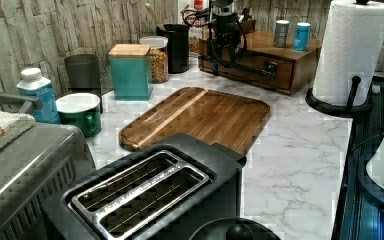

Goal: Open the drawer.

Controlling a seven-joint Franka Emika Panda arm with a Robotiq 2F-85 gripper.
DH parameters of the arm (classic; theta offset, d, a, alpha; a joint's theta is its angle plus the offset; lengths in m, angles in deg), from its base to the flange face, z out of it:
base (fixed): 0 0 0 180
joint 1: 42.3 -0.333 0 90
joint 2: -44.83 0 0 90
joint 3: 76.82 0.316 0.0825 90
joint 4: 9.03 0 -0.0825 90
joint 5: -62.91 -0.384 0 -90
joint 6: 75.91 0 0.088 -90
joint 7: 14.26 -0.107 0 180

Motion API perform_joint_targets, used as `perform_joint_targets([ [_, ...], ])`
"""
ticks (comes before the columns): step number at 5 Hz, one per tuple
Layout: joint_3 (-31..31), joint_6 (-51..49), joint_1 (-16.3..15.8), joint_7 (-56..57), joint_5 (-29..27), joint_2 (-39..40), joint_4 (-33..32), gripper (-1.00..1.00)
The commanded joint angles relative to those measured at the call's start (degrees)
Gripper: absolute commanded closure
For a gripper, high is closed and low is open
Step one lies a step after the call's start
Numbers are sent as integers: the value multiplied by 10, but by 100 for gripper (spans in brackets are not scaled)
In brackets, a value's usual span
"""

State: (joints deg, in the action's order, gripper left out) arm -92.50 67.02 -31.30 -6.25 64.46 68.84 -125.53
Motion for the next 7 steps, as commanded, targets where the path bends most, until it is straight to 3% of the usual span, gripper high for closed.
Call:
perform_joint_targets([
  [1,13,-25,7,12,-24,-17,3,-100],
  [3,42,14,-12,18,-40,-25,-19,-100],
  [4,64,30,-39,13,-52,-41,-40,-100],
  [5,61,19,-104,-88,-27,-58,-50,-100],
  [7,102,-43,-157,-154,-43,-41,6,-100],
])
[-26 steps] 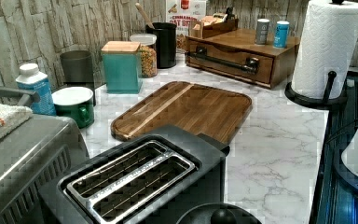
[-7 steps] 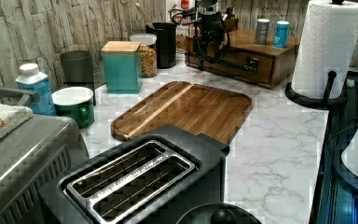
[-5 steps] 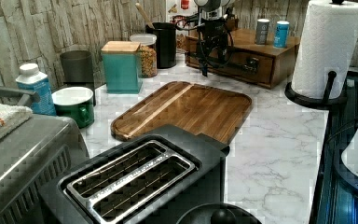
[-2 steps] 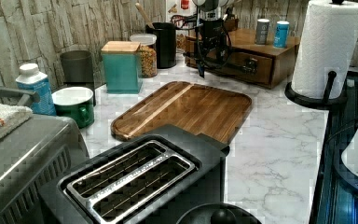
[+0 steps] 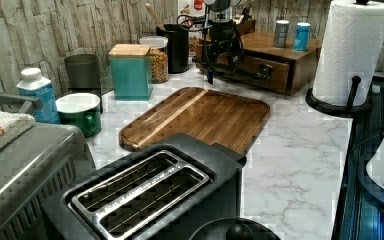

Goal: Open the drawer.

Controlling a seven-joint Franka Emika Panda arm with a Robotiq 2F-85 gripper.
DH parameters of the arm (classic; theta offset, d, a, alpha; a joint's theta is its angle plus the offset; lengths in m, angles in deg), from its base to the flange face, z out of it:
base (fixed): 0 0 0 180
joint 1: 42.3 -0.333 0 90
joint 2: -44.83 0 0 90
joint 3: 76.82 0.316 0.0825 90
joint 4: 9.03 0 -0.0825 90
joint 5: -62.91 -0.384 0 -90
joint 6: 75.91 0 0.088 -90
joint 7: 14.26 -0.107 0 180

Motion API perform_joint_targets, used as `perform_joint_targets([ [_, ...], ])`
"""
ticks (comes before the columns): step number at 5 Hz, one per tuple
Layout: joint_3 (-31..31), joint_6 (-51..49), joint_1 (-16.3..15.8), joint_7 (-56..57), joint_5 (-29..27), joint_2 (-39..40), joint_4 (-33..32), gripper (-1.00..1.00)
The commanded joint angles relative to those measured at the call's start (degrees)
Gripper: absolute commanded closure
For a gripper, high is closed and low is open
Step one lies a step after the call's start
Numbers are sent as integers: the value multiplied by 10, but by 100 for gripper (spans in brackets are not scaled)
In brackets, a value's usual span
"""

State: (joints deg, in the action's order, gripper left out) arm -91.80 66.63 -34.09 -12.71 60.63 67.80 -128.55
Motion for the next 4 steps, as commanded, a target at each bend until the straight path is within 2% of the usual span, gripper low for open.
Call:
perform_joint_targets([
  [1,92,-46,-166,-134,9,-36,36,-100],
  [3,79,-28,-229,-187,24,-44,23,-100],
  [4,82,-8,-240,-201,22,-43,17,-100],
])
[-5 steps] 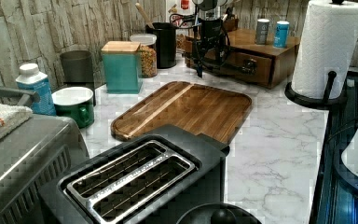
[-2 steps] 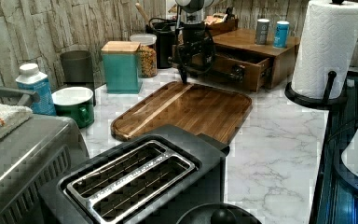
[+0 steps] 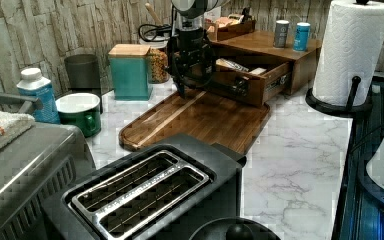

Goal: Open the drawer.

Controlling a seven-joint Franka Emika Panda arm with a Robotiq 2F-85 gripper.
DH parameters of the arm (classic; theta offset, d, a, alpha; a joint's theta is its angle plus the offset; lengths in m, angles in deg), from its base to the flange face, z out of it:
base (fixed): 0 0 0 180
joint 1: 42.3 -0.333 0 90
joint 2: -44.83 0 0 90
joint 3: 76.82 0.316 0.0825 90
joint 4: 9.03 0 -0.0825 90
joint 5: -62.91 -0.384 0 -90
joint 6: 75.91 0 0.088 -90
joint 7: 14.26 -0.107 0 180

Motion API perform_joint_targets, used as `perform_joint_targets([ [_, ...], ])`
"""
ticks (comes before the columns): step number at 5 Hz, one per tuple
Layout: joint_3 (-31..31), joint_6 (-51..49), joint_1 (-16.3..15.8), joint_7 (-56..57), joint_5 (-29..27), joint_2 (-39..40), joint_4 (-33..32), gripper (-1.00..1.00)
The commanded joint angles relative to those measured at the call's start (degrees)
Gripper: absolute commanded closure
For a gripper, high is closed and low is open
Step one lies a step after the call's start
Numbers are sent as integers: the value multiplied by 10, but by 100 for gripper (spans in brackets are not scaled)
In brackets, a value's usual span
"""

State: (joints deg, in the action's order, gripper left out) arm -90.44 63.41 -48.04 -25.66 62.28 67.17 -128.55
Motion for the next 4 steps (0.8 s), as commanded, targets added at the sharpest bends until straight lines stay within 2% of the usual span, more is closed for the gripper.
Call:
perform_joint_targets([
  [1,66,15,-110,-99,9,-30,35,-100],
  [4,71,15,-105,-100,11,-30,35,-100],
])
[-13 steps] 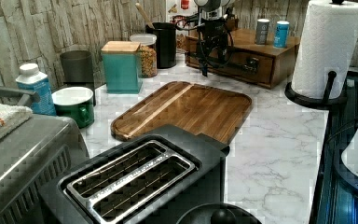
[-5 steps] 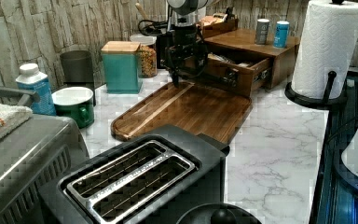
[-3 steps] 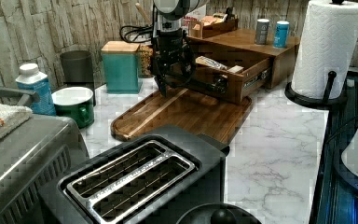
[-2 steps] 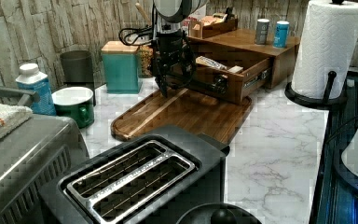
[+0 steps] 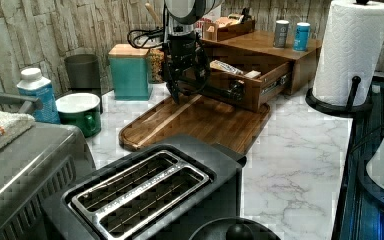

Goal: Open the drawer.

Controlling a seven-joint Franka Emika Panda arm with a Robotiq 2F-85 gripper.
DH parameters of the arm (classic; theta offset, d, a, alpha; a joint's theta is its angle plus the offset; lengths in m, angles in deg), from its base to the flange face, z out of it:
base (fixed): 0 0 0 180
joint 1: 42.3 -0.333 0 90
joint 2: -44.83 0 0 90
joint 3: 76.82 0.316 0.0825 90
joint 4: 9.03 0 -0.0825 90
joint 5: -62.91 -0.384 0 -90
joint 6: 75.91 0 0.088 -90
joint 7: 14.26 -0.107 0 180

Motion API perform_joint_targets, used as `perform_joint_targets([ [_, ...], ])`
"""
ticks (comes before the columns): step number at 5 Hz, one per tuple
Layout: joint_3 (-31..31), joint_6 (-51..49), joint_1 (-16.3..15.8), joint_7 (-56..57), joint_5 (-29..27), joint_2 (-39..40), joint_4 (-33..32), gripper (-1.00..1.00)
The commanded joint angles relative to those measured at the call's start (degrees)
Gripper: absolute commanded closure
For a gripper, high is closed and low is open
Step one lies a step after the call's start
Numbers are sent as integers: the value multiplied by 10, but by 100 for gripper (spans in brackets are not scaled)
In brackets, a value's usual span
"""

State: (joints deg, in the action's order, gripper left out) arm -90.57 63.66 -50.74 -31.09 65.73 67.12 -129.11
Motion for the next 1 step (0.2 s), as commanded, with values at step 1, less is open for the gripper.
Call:
perform_joint_targets([
  [1,72,12,-78,-46,-24,-30,40,-100],
])
